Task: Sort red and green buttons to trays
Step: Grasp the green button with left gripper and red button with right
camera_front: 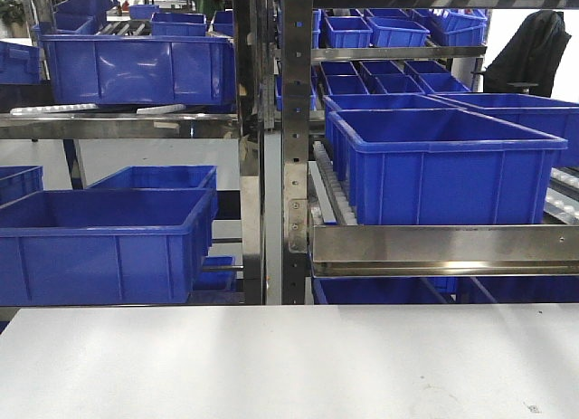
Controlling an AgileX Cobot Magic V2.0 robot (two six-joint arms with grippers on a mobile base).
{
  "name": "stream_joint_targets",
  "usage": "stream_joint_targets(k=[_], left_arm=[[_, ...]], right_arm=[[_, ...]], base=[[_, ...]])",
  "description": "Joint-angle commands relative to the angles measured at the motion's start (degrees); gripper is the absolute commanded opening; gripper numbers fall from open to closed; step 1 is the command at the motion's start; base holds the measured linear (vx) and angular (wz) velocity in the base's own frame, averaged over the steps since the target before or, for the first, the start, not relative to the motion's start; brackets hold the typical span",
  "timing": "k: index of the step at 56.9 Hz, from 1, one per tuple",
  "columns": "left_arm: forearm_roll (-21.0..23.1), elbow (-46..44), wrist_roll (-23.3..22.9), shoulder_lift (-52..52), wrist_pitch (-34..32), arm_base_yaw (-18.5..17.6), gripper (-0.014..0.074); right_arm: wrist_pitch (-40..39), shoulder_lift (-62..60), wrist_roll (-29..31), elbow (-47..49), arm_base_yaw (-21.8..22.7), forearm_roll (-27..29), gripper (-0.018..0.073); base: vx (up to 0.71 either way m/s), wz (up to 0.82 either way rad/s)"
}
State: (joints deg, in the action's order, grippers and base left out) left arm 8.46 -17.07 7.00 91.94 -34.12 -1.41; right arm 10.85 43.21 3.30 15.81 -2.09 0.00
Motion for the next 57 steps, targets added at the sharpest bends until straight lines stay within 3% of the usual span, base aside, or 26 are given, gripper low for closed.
stream_joint_targets(k=[1, 8, 24, 42, 52, 57], left_arm=[[1.6, -1.2, -1.4, 0.7, -8.5, 0.0, 0.0549], [5.1, -1.2, -1.4, 3.5, -11.8, 0.0, 0.0549], [-0.7, -2.2, -1.5, 12.5, -20.2, 0.0, 0.0548], [-0.5, -3.2, -1.5, 20.9, -29.2, 0.0, 0.0542], [-0.6, -3.2, -3.5, 24.0, -34.0, 0.0, 0.0472], [-0.6, -3.2, -7.6, 26.0, -35.1, 0.0, 0.0351]], right_arm=[[-4.4, 0.1, -0.1, 2.1, 0.3, -0.6, 0.0299], [-4.4, 0.1, -0.1, 2.1, 0.3, -0.6, 0.0299], [-4.4, 0.1, -0.1, 2.1, 0.3, -0.7, 0.0299], [-4.4, 0.1, -0.1, 2.1, 0.3, -0.7, 0.0299], [-4.1, 0.1, -0.1, 2.1, 0.3, -0.7, 0.0299], [-4.3, 0.1, -0.1, 2.1, 0.3, -0.6, 0.0299]], base=[[0.0, 0.0], [0.0, 0.0], [0.0, 0.0], [0.0, 0.0], [0.0, 0.0], [0.0, 0.0]])
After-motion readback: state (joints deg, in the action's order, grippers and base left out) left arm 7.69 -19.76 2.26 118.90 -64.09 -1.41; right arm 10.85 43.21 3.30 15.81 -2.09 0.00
